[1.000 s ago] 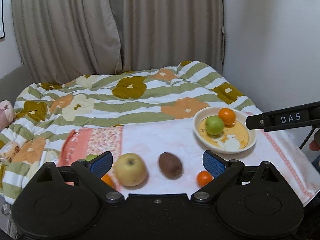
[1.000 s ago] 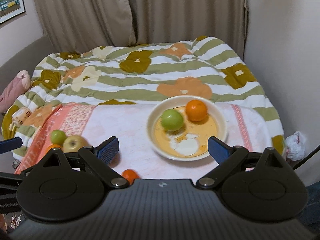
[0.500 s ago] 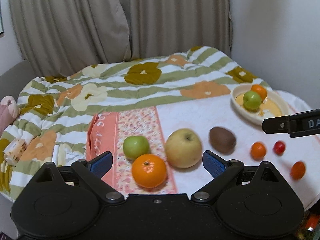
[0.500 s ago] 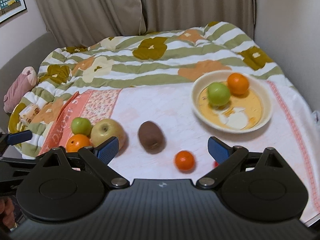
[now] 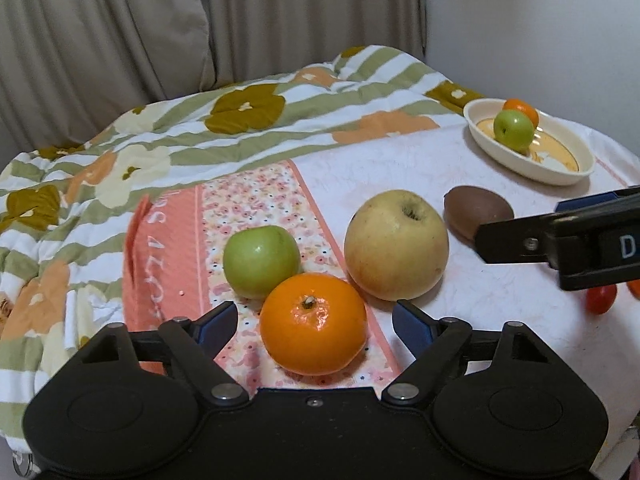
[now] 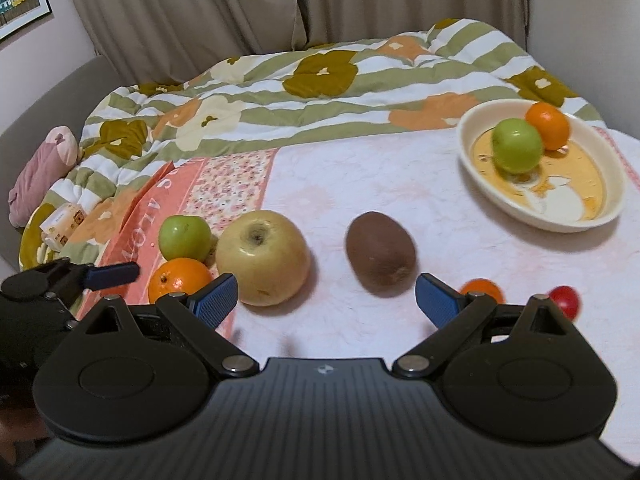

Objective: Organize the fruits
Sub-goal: 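Move both tools back toward the remaining fruit, then grasp the orange with the left tool while the right tool grasps the yellow apple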

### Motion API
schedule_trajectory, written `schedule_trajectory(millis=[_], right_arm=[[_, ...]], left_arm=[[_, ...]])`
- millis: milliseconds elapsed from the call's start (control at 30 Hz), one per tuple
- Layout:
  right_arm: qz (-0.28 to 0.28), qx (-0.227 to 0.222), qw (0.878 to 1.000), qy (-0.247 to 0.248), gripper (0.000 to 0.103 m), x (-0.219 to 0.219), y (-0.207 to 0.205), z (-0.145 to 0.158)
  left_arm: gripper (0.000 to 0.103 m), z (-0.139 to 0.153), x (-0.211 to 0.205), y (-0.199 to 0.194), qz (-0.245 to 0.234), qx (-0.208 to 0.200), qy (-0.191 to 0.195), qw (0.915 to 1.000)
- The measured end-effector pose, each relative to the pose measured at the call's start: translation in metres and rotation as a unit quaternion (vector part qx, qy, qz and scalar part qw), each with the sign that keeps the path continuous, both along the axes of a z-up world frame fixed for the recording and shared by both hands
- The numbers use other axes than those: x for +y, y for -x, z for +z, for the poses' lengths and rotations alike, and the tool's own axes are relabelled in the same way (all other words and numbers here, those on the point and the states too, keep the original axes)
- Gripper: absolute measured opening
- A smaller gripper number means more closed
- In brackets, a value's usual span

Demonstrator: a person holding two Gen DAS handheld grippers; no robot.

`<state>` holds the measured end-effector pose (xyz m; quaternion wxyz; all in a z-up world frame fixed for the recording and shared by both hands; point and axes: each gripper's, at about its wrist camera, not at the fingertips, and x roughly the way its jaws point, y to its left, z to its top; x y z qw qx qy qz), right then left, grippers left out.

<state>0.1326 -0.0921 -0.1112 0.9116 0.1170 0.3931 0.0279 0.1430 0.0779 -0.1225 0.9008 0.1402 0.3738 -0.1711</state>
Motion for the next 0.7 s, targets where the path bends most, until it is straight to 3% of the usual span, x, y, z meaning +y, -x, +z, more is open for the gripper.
schedule_trajectory(millis=[300,700], right_arm=[[-0.007,0.008,0.999,-0.034,0.103,0.016,-0.022,-0.014],[0.008,0.019,0.999,-0.043,0.103,0.03,-0.044,-0.027]], left_arm=[[0.068,-0.014,0.004,-0.014,-0.007,0.018,0.004,0.9998],[0.067,-0.013,0.006,-0.014,-0.014,0.018,0.007,0.9997]])
